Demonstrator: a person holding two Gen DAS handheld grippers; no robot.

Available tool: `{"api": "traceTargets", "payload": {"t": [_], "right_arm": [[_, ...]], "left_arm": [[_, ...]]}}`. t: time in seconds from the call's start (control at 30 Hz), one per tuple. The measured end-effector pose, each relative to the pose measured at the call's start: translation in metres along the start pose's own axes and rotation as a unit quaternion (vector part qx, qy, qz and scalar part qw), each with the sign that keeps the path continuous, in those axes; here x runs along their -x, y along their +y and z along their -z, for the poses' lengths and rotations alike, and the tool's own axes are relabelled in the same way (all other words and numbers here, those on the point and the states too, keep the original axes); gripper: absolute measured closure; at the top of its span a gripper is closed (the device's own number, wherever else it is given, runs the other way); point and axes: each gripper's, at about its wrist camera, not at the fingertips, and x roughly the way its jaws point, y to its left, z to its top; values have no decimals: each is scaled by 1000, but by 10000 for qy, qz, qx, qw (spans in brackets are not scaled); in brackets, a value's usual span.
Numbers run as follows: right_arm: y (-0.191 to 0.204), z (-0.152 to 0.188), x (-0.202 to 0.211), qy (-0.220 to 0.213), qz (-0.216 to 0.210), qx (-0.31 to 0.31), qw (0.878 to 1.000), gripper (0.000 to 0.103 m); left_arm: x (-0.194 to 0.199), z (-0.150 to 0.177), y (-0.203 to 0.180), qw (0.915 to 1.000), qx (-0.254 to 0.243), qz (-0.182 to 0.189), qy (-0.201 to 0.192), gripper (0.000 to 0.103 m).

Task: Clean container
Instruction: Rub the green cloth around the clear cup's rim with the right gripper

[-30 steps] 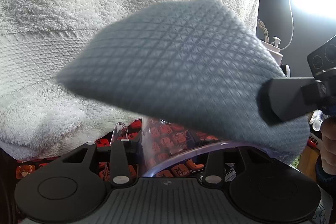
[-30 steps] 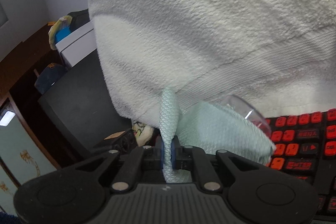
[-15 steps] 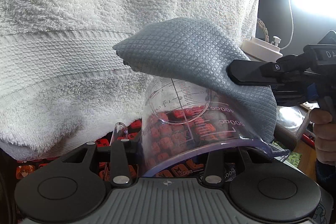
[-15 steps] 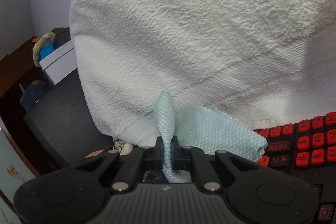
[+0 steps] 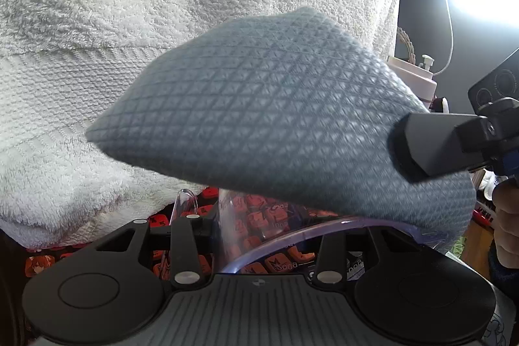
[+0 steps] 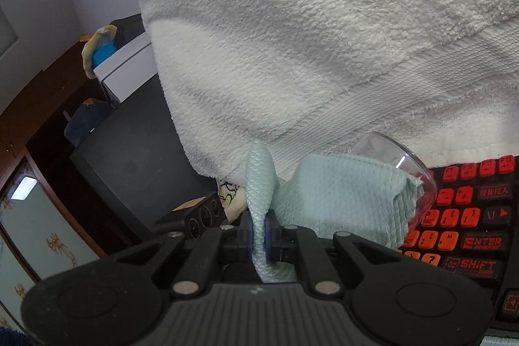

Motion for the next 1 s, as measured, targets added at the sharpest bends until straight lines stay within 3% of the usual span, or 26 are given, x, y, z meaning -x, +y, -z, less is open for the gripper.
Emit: {"api": "traceTargets", "payload": {"t": [0.5, 0.8, 1.0], "right_arm": [[-32, -9, 19, -516, 153, -722, 9959, 96], [-15, 2, -5, 84, -414, -587, 9974, 96], [-18, 1, -1, 49, -399, -658, 9970, 97]], "left_arm": [[6, 3, 2, 10000, 37, 26, -10, 64], [6, 5, 2, 10000, 30, 24, -8, 64], [6, 6, 0, 10000, 0, -4, 0, 64]]}}
